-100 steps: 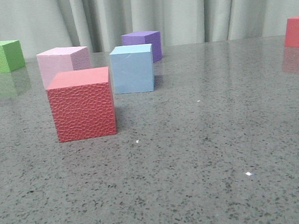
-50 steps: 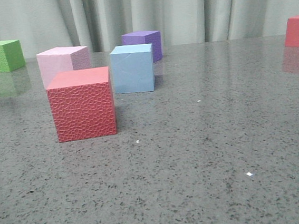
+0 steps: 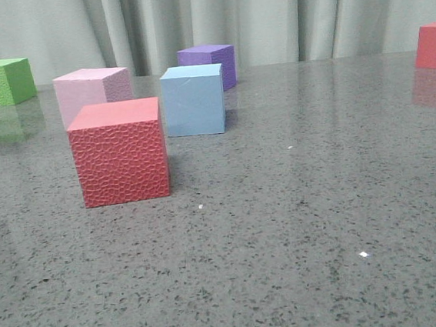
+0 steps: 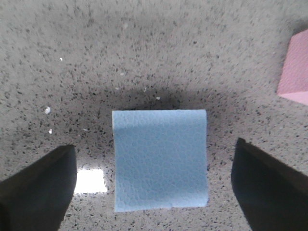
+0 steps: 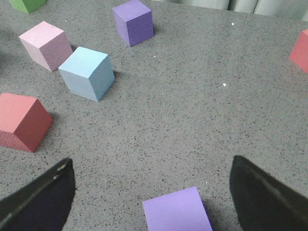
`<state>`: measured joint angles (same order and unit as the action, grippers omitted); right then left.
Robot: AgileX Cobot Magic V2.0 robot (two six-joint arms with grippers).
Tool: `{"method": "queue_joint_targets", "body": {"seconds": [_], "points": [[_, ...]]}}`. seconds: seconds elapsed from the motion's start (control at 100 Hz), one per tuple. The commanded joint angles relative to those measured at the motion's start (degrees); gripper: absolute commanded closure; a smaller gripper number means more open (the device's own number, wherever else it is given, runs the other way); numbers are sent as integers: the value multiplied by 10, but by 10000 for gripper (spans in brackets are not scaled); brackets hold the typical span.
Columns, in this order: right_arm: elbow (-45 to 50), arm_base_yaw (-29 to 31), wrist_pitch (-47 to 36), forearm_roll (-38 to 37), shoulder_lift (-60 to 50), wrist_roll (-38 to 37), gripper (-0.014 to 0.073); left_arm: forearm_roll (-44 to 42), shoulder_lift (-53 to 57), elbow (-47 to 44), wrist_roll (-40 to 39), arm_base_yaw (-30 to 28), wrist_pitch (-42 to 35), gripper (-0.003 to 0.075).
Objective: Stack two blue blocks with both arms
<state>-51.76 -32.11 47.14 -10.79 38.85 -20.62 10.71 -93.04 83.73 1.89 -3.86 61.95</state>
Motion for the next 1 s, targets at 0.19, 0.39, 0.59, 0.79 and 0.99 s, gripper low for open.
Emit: {"method": "queue_joint_targets", "body": {"seconds": [0.19, 0.39, 0.59, 0.79, 0.99], "points": [[-14, 2, -42, -15, -1, 3, -50, 6, -5, 22, 2, 5, -11, 101], [-14, 2, -42, -16, -1, 3, -50, 6, -14, 22, 2, 5, -4, 101], [-14, 2, -41, -16, -1, 3, -50, 4, -24, 22, 2, 5, 9, 101], [-14, 2, -41, -16, -1, 3, -50, 4, -29, 22, 2, 5, 15, 101], [-14, 2, -40, -17, -1, 3, -50, 4, -29, 22, 2, 5, 17, 241]]}}
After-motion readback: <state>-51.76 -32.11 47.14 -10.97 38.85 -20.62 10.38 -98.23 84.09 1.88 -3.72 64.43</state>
